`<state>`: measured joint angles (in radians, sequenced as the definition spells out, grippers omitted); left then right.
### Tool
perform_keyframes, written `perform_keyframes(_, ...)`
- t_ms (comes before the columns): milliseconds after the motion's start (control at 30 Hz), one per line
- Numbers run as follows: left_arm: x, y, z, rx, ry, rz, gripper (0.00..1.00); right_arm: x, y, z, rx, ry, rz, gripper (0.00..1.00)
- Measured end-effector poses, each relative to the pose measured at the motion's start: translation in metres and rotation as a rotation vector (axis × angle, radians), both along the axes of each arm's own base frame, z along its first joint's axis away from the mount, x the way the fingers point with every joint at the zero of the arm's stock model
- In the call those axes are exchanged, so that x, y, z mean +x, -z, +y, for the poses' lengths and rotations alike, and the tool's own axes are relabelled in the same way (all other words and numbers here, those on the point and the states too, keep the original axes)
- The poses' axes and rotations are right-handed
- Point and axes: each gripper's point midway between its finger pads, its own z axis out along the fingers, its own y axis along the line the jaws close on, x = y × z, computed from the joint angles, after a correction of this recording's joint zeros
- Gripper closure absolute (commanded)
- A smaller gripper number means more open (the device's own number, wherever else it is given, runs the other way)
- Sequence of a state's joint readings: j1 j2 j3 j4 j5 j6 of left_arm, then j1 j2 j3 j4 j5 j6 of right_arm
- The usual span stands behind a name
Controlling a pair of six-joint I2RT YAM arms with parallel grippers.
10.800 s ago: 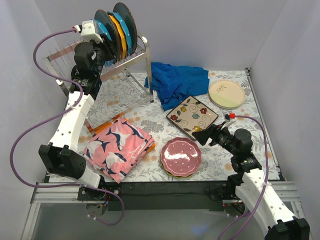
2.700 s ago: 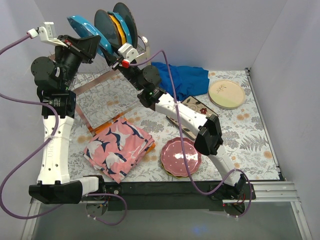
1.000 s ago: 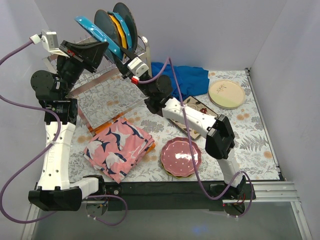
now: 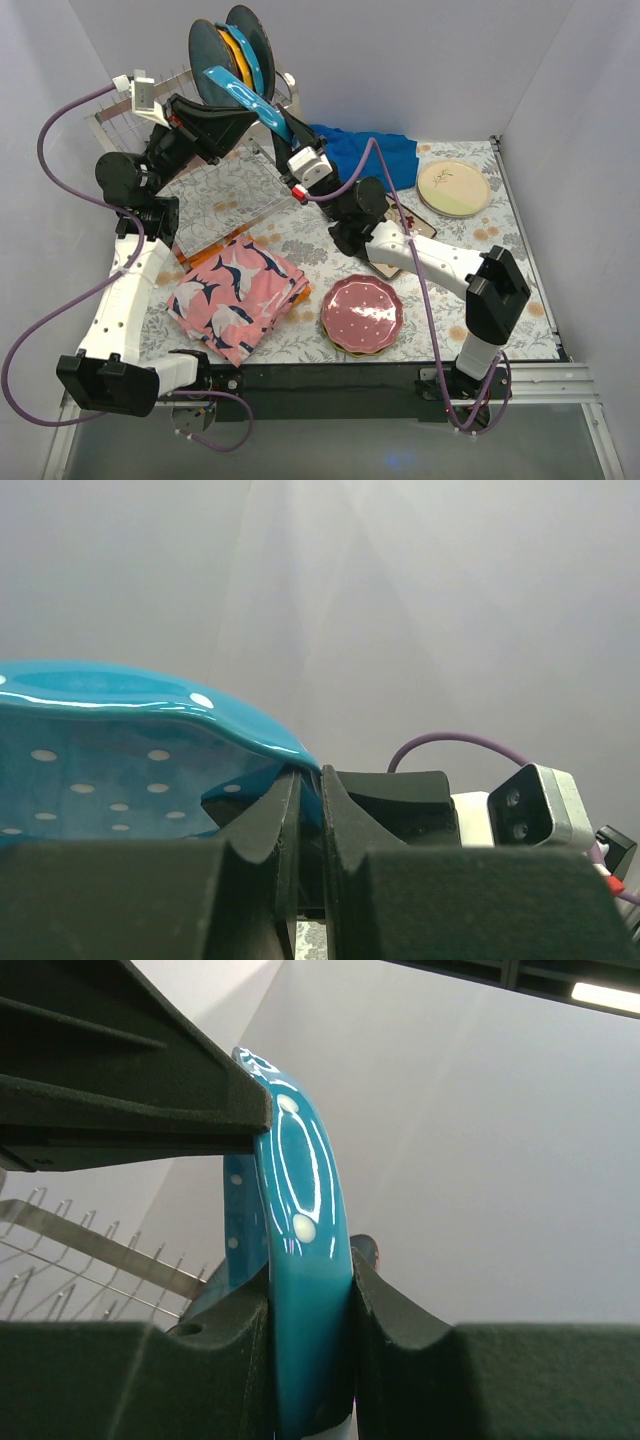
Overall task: Unload the plates from the dish rack
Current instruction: Unload the plate from the dish rack.
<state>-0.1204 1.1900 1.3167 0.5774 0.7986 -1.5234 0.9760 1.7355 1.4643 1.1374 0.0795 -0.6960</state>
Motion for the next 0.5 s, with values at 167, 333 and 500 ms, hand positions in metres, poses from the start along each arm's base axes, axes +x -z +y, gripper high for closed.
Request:
perform_keyframes(167, -0.003, 0.001, -0.023, -0.003, 0.030, -0.026, 1.00, -0.003, 0.000, -0.023, 0.008, 0.067, 0.000, 0.99)
perform_keyframes(333, -0.006, 0.004, -0.037, 0.006, 0.051, -0.040, 1.00, -0.004, 0.004, -0.041, 0.006, 0.122, 0.011, 0.99)
perform_keyframes(500, -0.008, 0.014, -0.054, 0.014, 0.091, -0.023, 1.00, -0.008, 0.015, -0.061, 0.000, 0.165, 0.040, 0.99)
